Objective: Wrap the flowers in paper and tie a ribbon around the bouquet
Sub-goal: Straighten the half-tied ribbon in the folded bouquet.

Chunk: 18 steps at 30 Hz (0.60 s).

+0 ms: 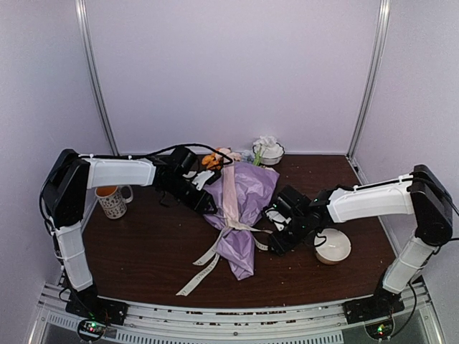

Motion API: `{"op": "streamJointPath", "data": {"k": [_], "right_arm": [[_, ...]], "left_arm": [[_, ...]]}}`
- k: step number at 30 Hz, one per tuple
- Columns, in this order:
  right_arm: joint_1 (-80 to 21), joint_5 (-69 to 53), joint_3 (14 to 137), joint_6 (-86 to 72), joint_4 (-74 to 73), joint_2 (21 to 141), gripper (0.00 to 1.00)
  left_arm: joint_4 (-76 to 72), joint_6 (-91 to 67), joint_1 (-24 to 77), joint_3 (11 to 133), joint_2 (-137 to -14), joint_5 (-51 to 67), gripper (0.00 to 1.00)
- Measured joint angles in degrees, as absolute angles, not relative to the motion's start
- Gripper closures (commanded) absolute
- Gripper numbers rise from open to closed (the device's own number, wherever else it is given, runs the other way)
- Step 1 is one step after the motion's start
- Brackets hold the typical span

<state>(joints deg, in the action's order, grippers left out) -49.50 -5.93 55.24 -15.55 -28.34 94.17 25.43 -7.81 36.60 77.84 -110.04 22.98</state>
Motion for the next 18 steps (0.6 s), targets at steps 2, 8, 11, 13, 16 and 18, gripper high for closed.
{"op": "streamJointPath", "data": {"k": [2, 8, 11, 13, 16, 18], "right_arm": [[-49.5, -6.1, 55.2, -15.8, -28.1, 95.0, 0.4], [-49.5, -6.4, 55.2, -16.3, -27.5, 96.2, 0.5], [-49.5, -6.6, 55.2, -16.3, -27.3, 96.2, 0.75], [-49.5, -6.8, 55.2, -17.0, -27.0, 96.2, 0.9], [-49.5, -6.8, 55.1, -16.6, -26.7, 96.2, 0.97], [-49.4, -6.8, 55.1, -16.4, -26.5, 96.2, 1.0]], "left_arm": [[25.6, -7.6, 36.6, 78.3, -110.6, 23.3, 0.77], [25.6, -6.8, 36.6, 79.1, -112.1, 22.6, 1.0], [25.4, -6.6, 36.6, 79.5, -112.1, 20.8, 1.0], [25.3, -6.6, 36.7, 79.3, -111.8, 18.8, 1.0], [24.4, -6.6, 36.8, 77.2, -109.5, 16.4, 1.0], [24.1, -6.6, 36.8, 76.3, -107.6, 15.6, 1.0]]}}
